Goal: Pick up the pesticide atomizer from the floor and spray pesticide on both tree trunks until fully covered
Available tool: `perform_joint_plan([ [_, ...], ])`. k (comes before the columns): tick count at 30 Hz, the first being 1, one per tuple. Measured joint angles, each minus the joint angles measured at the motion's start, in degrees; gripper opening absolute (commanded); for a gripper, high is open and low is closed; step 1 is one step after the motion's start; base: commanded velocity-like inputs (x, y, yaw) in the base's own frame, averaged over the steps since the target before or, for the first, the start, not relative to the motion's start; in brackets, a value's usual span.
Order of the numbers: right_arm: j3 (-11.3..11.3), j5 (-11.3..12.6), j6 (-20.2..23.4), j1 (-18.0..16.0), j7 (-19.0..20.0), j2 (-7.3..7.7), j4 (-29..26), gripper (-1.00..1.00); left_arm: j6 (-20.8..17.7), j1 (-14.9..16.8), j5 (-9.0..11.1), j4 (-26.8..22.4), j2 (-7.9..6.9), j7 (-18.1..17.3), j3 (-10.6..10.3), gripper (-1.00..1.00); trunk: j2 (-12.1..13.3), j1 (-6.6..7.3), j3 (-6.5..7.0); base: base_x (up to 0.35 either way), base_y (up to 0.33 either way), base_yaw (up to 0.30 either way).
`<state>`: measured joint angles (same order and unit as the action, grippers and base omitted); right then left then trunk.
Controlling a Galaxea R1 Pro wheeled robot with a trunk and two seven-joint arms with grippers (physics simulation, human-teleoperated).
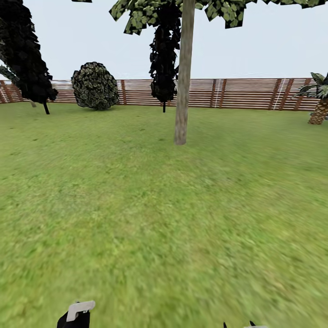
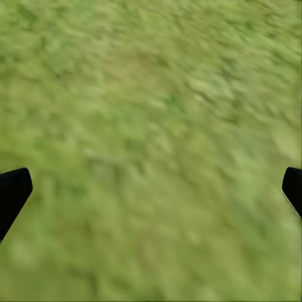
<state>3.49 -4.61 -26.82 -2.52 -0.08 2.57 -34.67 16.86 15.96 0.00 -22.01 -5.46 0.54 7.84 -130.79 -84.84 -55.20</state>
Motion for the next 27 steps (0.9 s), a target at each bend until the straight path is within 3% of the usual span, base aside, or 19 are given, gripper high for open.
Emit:
perform_joint_plan([
  [27,0.0,0.0,0.0,0.0,0.0,0.01,0.0,1.0,0.0,0.0,0.08,0.0,0.0,0.0,0.0,-1.0,0.0,0.0,0.0,0.337,-0.079,0.0],
])
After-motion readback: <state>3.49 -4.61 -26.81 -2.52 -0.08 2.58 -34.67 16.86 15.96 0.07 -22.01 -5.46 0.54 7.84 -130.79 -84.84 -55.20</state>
